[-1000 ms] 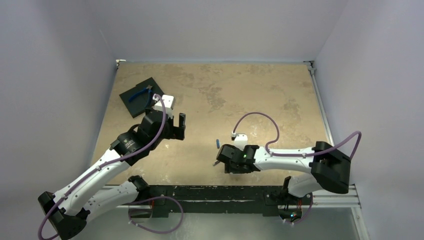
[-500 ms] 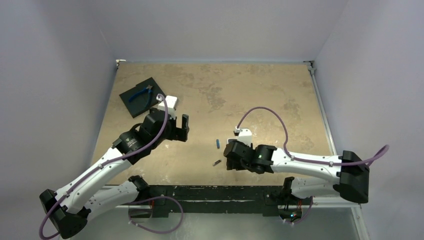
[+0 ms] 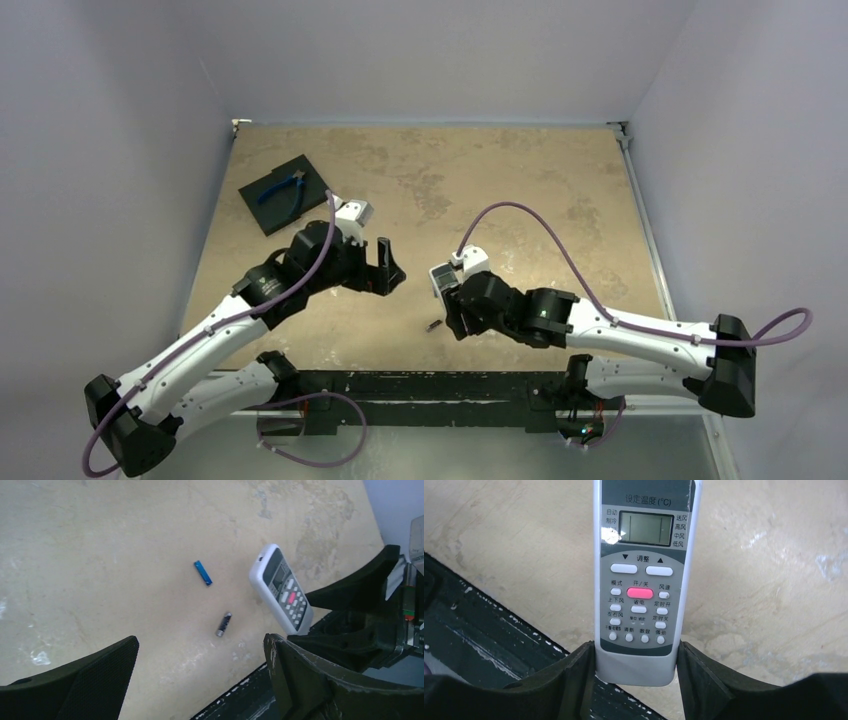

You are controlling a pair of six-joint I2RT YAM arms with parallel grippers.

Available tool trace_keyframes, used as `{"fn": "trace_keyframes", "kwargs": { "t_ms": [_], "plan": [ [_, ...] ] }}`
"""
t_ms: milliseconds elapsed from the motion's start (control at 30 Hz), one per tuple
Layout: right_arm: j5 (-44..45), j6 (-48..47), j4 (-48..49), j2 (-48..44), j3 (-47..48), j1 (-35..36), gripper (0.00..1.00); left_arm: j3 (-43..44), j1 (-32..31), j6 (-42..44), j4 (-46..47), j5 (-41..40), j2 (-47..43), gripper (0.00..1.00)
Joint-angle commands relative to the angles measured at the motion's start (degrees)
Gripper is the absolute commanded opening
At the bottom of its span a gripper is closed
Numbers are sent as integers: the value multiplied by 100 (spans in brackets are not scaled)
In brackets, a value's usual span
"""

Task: Load the batteries into the remote control
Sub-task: Adjust the remote control.

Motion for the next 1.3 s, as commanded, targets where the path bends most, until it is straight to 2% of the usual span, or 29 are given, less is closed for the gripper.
{"fn": "trace_keyframes", "kwargs": {
  "t_ms": [0, 267, 433, 767, 1067, 1267],
  "plan": [
    [-297, -1193, 483, -74, 421, 61, 0, -31, 176, -446, 485, 1109, 54, 96],
    [-571, -2501, 833, -312, 490, 212, 0, -445, 1201, -763, 856, 2864, 256, 89],
    [-824, -3140, 858, -271, 558, 252, 0, -580, 1322, -946, 1109, 3325, 294, 88],
    [-1187, -4111, 824, -228, 710, 281, 0, -670, 1344, -1251, 1277, 3686, 44, 83],
    [-1383, -4647, 1079, -417, 699, 292, 0, -882, 1348, -1544, 1480, 4051, -154, 66],
    [-1427, -4846, 849, -229, 914, 292, 0, -933, 1348, -1572, 1482, 4193, -222, 56]
  ]
}}
